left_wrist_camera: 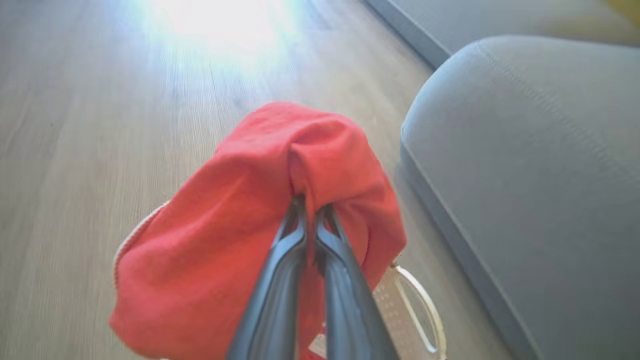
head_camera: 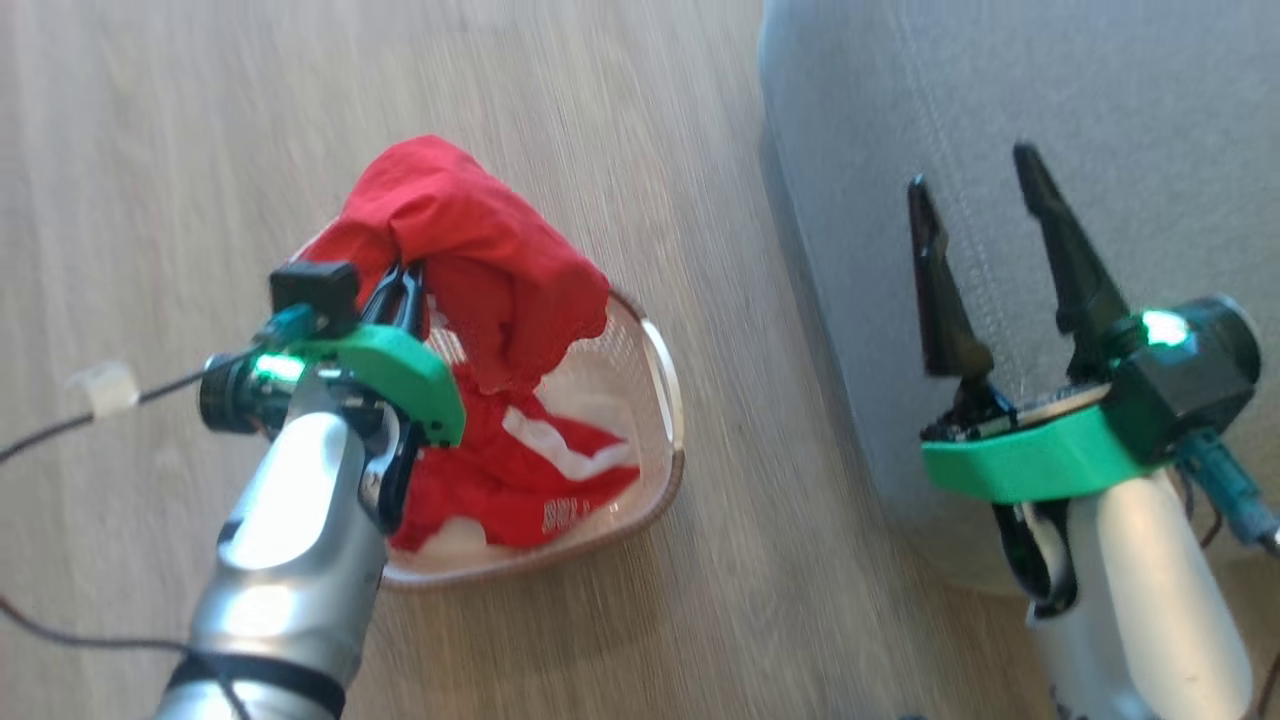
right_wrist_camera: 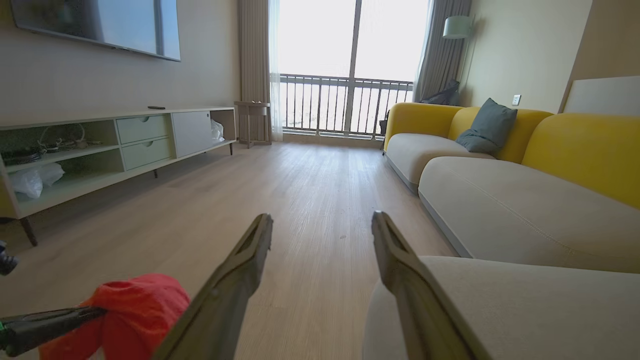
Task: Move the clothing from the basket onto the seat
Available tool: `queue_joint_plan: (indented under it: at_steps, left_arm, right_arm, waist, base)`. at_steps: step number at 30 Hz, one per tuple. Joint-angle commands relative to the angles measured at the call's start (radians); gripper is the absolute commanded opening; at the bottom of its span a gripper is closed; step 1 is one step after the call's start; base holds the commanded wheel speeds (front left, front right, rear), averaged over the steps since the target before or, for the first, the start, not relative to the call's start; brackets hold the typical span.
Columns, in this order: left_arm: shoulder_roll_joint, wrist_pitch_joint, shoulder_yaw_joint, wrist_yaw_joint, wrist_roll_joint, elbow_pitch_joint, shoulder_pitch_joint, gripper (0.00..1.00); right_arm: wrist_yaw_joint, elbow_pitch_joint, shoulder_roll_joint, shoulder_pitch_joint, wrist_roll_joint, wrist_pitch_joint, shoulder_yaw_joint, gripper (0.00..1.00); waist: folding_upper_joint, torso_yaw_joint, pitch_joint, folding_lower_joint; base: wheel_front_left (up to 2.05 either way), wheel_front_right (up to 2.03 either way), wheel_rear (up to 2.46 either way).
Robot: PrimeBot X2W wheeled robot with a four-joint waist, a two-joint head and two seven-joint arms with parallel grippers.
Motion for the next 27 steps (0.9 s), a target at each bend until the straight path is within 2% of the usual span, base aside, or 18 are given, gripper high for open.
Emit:
queue_joint_plan:
  at_steps: [1, 6, 10, 14, 21, 27]
  left_arm:
    - [0.015, -0.014, 0.041, -0.008, -0.027, -0.064, 0.015, 0.0]
    - [0.015, -0.014, 0.073, -0.01, -0.071, -0.231, 0.104, 0.0]
    - [0.015, -0.014, 0.08, -0.004, -0.1, -0.339, 0.16, 0.0]
    - [0.015, -0.014, 0.081, 0.005, -0.125, -0.439, 0.192, 0.0]
    - [0.015, -0.014, 0.074, 0.037, -0.147, -0.604, 0.235, 0.0]
    - [0.015, -0.014, 0.04, 0.058, -0.146, -0.67, 0.27, 0.0]
  right_arm:
    - [0.0, -0.023, -0.006, 0.013, 0.006, -0.005, 0.024, 1.0]
    - [0.0, 0.003, -0.006, 0.053, 0.043, -0.005, 0.018, 1.0]
    - [0.0, 0.107, -0.006, 0.093, 0.138, -0.005, 0.016, 1.0]
    - [0.0, 0.082, -0.006, 0.089, 0.182, -0.005, 0.063, 1.0]
    - [0.0, 0.035, -0.006, 0.127, 0.174, -0.005, 0.058, 1.0]
    - [0.0, 0.031, -0.006, 0.168, 0.142, -0.005, 0.044, 1.0]
  waist:
    - [-0.0001, 0.021, -0.099, 0.0001]
    - [-0.0001, 0.031, -0.2, 0.0001]
    - [-0.0001, 0.038, -0.276, 0.0001]
    - [-0.0001, 0.047, -0.312, 0.0001]
    - [-0.0001, 0.068, -0.347, 0.0001]
    - [-0.0001, 0.083, -0.363, 0.0001]
  base:
    - [0.0, 0.0, 0.0]
    - [0.0, 0.0, 0.0]
    - [0.0, 0.0, 0.0]
    - [0.0, 0.0, 0.0]
    - [0.0, 0.0, 0.0]
    - [0.0, 0.0, 0.0]
